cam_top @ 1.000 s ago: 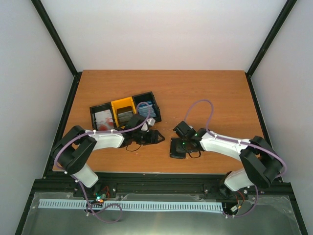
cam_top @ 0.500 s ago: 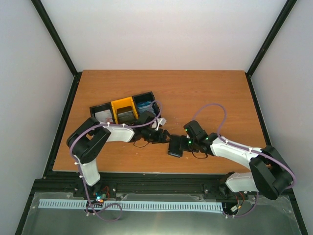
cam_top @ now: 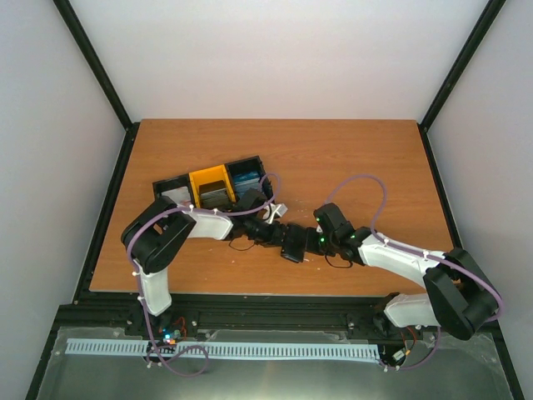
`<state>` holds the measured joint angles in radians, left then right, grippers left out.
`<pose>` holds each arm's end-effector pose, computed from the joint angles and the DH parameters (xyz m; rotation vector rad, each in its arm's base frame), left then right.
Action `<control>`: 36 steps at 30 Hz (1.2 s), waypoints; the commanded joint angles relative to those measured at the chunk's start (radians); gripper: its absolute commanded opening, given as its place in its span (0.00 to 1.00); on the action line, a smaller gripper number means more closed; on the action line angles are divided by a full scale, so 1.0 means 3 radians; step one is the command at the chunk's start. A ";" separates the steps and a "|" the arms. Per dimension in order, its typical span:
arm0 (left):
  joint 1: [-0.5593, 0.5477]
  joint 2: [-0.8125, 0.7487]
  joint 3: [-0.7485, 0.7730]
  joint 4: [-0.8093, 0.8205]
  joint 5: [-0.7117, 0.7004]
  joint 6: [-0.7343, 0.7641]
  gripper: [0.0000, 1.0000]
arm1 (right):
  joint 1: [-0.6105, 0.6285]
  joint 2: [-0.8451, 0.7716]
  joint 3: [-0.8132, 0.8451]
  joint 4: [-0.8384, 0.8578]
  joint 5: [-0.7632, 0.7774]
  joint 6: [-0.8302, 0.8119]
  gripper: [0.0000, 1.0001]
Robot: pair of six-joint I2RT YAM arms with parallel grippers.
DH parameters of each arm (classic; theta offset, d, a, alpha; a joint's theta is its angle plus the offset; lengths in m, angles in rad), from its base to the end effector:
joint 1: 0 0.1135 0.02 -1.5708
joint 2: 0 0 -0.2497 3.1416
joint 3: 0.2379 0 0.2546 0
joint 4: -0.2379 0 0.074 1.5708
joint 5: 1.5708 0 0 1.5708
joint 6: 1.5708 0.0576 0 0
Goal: Put the credit cards into the card holder
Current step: Open the card holder at the center of the board.
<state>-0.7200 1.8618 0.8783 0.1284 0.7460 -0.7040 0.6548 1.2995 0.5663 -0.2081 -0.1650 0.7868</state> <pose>0.2411 -0.2635 0.0922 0.4166 2.6960 -1.4592 0.1958 0.1623 0.1273 0.1047 2.6766 0.7417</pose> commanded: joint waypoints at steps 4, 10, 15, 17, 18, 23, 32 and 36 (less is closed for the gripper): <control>-0.0030 -0.0025 0.0084 -0.0115 -0.0200 0.0031 0.33 | -0.0033 0.0013 -0.0026 -0.0214 0.0276 -0.0057 0.03; -0.0034 -0.0077 0.0050 -0.0199 -0.0451 0.0011 0.28 | -0.0030 -0.0044 -0.0024 -0.0629 0.0649 -0.0053 0.04; -0.0031 -0.0066 0.0055 -0.0167 -0.0451 0.0024 0.25 | -0.0030 -0.0133 -0.0075 -0.0615 0.0652 -0.0094 0.03; -0.0034 -0.0069 0.0063 -0.0133 -0.0353 0.0037 0.27 | -0.0029 -0.0144 -0.0076 -0.0521 0.0534 -0.0143 0.03; -0.0031 -0.0077 0.0060 -0.0093 -0.0277 0.0047 0.31 | -0.0030 -0.0146 -0.0079 -0.0452 0.0464 -0.0158 0.03; -0.0031 -0.0203 0.0028 0.0088 -0.0103 -0.0010 0.56 | -0.0030 -0.0111 -0.0043 -0.0220 0.0240 -0.0251 0.03; -0.0024 -0.0130 0.0159 -0.0072 -0.0138 -0.0076 0.63 | -0.0030 -0.0044 0.0069 0.0024 0.0040 -0.0275 0.03; -0.0025 -0.0120 0.0173 -0.0262 -0.0414 -0.0096 0.57 | -0.0030 -0.0071 0.0067 0.0120 0.0024 -0.0203 0.03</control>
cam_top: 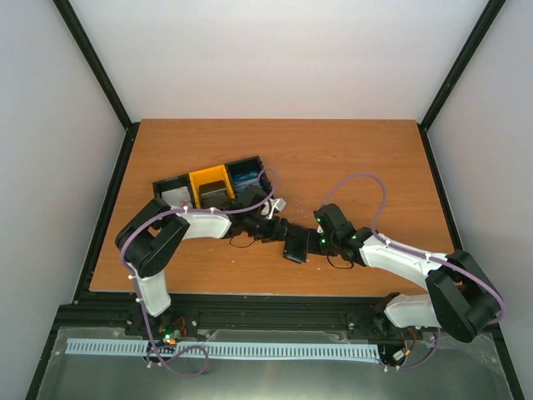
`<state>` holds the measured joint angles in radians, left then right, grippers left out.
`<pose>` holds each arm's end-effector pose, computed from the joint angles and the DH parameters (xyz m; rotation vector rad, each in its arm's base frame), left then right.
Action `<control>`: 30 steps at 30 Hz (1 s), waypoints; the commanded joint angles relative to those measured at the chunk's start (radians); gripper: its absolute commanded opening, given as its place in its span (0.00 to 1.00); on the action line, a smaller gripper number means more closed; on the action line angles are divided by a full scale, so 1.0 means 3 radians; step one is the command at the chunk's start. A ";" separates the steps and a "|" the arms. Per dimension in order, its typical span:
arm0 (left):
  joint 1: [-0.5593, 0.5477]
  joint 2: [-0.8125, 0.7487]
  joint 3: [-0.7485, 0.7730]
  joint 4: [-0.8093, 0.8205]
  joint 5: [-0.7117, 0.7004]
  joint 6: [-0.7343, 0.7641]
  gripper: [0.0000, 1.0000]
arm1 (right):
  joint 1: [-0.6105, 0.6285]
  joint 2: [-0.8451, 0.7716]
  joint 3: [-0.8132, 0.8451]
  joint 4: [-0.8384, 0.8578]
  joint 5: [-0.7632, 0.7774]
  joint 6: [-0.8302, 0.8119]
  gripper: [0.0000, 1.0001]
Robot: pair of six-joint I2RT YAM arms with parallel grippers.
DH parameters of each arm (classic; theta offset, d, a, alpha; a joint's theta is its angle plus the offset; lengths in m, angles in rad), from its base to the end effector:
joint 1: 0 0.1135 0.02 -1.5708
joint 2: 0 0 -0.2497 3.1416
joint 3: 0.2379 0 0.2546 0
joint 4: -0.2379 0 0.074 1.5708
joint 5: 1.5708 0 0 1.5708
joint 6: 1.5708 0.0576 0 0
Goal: Put the credit cards into the card holder
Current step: Open the card holder at the center of the board.
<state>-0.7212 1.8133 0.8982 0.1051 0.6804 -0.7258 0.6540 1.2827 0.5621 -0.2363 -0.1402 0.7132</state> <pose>0.2466 -0.2651 0.1103 0.3696 2.6548 -1.4066 0.1936 0.1585 0.1276 0.0196 2.6709 0.6799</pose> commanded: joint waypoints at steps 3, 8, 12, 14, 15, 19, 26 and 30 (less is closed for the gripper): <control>-0.0022 0.0025 0.0081 -0.0125 -0.0135 -0.0015 0.50 | -0.0027 0.0000 0.0068 0.0275 -0.0103 0.0070 0.03; -0.0025 0.0042 0.0100 -0.0058 -0.0058 -0.0004 0.30 | -0.0027 0.0078 0.0064 0.0286 -0.0112 0.0062 0.03; -0.0022 0.0008 0.0064 -0.0086 -0.0180 0.0004 0.12 | -0.0027 0.0046 0.0080 0.0086 0.0106 0.0064 0.03; -0.0024 0.0007 0.0062 -0.0128 -0.0252 0.0020 0.06 | -0.0026 0.0017 0.0076 -0.0089 0.0281 0.0095 0.03; -0.0024 0.0006 0.0066 -0.0154 -0.0284 0.0031 0.06 | -0.0027 0.0002 0.0066 -0.0187 0.0370 0.0119 0.03; -0.0025 -0.0048 0.0024 -0.0165 -0.0386 0.0038 0.06 | -0.0026 -0.0101 0.0042 -0.0597 0.0741 0.0243 0.03; -0.0024 -0.0072 0.0003 -0.0164 -0.0432 0.0030 0.06 | -0.0027 -0.0201 0.0124 -0.1029 0.1165 0.0313 0.03; -0.0024 -0.0077 -0.0003 -0.0170 -0.0463 0.0013 0.06 | -0.0027 -0.0179 0.0166 -0.1090 0.1181 0.0324 0.03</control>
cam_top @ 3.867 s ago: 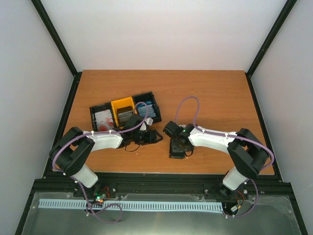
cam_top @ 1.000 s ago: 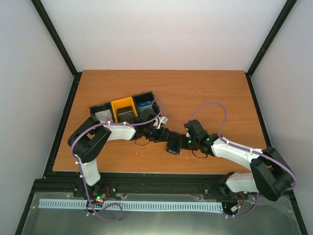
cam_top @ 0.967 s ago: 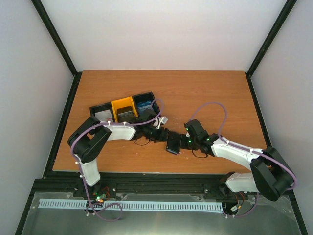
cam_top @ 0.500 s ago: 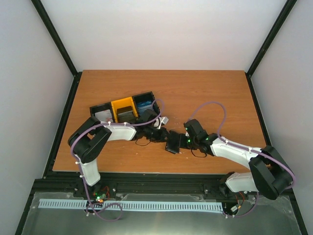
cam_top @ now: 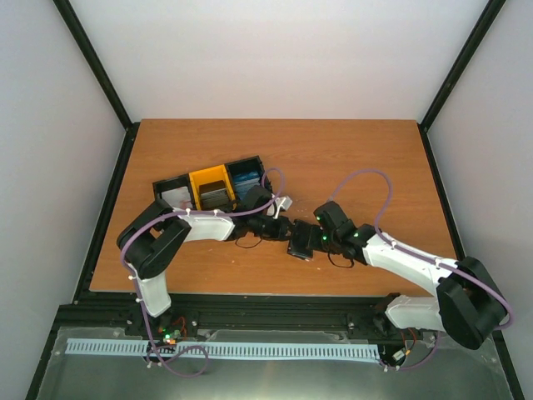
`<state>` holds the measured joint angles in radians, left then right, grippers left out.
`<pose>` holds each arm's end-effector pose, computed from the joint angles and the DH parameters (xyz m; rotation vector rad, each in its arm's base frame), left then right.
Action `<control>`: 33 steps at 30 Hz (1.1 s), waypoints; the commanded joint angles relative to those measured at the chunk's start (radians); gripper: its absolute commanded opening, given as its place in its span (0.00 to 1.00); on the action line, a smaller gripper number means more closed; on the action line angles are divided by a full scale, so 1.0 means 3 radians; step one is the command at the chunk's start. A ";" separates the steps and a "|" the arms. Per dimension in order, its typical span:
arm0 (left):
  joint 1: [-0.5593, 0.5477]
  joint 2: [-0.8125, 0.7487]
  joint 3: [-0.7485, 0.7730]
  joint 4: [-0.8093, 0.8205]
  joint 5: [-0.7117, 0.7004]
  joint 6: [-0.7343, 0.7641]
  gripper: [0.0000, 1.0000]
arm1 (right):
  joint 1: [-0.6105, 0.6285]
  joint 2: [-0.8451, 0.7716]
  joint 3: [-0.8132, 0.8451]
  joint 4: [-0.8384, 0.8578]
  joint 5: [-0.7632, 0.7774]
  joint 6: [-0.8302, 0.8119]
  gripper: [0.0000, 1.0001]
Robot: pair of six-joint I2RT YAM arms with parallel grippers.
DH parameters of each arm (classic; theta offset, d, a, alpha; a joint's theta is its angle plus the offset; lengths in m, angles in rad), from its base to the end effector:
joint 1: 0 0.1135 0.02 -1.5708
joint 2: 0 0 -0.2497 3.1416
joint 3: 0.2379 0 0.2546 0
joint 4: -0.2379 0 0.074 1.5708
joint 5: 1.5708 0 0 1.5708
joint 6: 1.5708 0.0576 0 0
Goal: Put the credit cards into the card holder
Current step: Open the card holder at the center of the board.
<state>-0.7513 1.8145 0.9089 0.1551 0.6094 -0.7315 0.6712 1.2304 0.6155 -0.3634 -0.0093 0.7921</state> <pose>0.2470 -0.2759 0.1155 0.3804 2.5903 -1.3634 0.1930 0.1539 0.1460 0.1566 2.6487 0.5502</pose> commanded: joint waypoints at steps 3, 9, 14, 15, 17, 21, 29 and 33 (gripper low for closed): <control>0.0076 -0.0064 -0.0019 -0.0393 -0.0282 0.0019 0.06 | -0.0085 -0.0067 -0.0077 -0.0530 0.0618 0.0000 0.04; 0.0076 -0.0043 -0.0023 -0.0478 -0.0363 -0.0007 0.06 | -0.0109 -0.0227 -0.0288 -0.0127 0.0119 -0.0176 0.04; 0.0076 -0.0034 -0.0036 -0.0578 -0.0378 -0.0017 0.06 | -0.0318 -0.0310 -0.0477 0.0154 -0.0315 -0.0132 0.04; 0.0076 -0.0035 -0.0034 -0.0608 -0.0387 -0.0023 0.06 | -0.0353 -0.0317 -0.0488 0.0182 -0.0381 -0.0133 0.04; 0.0080 -0.0030 -0.0003 -0.0698 -0.0393 -0.0039 0.06 | -0.0433 -0.0331 -0.0513 0.0229 -0.0510 -0.0129 0.04; 0.0082 -0.0019 0.0151 -0.0994 -0.0374 -0.0054 0.06 | -0.0595 -0.0351 -0.0494 0.0218 -0.0759 -0.0158 0.04; 0.0099 -0.0033 0.0435 -0.1403 -0.0170 -0.0093 0.09 | -0.0627 -0.0203 -0.0121 -0.0185 -0.0706 -0.0380 0.05; 0.0096 -0.0049 0.0475 -0.1402 -0.0135 -0.0057 0.22 | -0.0631 -0.0146 -0.0118 -0.0236 -0.0623 -0.0443 0.06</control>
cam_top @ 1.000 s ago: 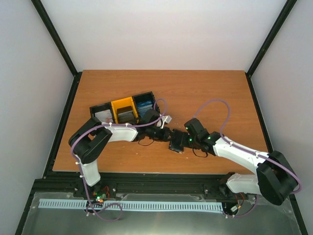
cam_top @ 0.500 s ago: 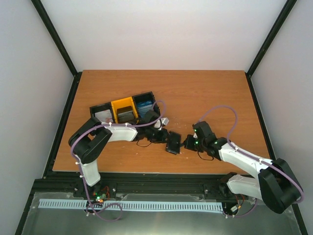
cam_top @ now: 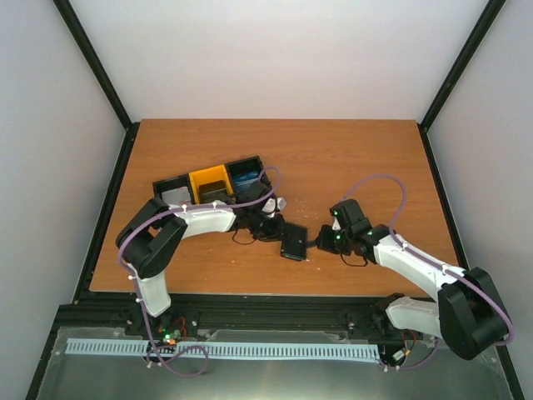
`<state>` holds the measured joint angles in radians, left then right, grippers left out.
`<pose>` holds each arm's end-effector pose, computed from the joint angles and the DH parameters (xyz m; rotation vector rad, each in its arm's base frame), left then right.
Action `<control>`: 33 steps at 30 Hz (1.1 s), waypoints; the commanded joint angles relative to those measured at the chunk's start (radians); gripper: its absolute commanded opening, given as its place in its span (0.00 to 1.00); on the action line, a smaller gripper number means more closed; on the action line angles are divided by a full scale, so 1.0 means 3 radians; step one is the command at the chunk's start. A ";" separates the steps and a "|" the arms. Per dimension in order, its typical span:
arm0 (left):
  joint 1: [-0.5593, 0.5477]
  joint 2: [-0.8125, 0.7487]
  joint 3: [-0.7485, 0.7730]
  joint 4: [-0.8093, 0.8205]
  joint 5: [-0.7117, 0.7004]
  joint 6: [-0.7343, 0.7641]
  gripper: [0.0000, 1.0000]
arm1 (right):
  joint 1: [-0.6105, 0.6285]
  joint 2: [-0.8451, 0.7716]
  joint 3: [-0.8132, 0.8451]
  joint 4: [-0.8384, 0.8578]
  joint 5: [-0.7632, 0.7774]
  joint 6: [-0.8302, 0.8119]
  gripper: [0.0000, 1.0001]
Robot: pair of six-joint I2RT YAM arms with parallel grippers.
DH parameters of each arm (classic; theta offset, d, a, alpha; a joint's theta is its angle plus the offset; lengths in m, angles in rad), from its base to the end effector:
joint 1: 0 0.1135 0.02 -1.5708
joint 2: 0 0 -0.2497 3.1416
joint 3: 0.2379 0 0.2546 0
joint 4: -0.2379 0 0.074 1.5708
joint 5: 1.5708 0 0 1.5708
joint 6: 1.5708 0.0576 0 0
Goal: Put the credit cards into the card holder
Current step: Open the card holder at the center of the board.
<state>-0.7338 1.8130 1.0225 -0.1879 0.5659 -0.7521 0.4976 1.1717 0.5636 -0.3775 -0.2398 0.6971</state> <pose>0.2504 -0.2674 0.1205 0.2259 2.8411 -1.1940 0.1974 0.1228 0.1431 0.1712 2.6938 0.7258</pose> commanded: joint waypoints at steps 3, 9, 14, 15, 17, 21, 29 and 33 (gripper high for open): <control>0.0038 -0.0061 0.0124 -0.0351 -0.0139 0.0068 0.46 | -0.0050 0.0004 0.0077 -0.0188 0.0091 -0.0183 0.04; 0.0038 -0.0284 0.0053 -0.0273 -0.0210 0.0206 0.71 | -0.0048 -0.0184 0.0321 -0.0287 -0.0299 -0.0271 0.03; 0.0038 -0.0461 0.0005 -0.0124 -0.0243 0.0189 0.81 | -0.0048 -0.0247 0.0464 -0.0329 -0.0552 -0.0212 0.03; 0.0038 -0.0483 -0.0009 -0.0090 -0.0253 0.0172 0.83 | -0.0051 -0.0247 0.0483 -0.0336 -0.0565 -0.0211 0.03; 0.0039 -0.0496 -0.0025 -0.0043 -0.0253 0.0139 0.83 | -0.0048 -0.0233 0.0512 -0.0339 -0.0601 -0.0222 0.03; 0.0044 -0.0457 -0.0054 -0.0024 -0.0225 0.0085 0.81 | -0.0048 -0.0222 0.0511 -0.0295 -0.0660 -0.0226 0.03; 0.0043 -0.0323 -0.0090 -0.0139 -0.0304 0.0045 0.74 | -0.0049 -0.0200 0.0441 -0.0209 -0.0690 -0.0270 0.03; 0.0044 -0.0337 -0.0103 -0.0154 -0.0347 0.0053 0.76 | -0.0049 -0.0238 0.0433 -0.0075 -0.0871 -0.0251 0.03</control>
<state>-0.7292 1.7115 0.9936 -0.2230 0.4808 -0.7296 0.4904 1.1152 0.6987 -0.4500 -0.4416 0.6281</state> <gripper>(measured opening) 0.748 0.033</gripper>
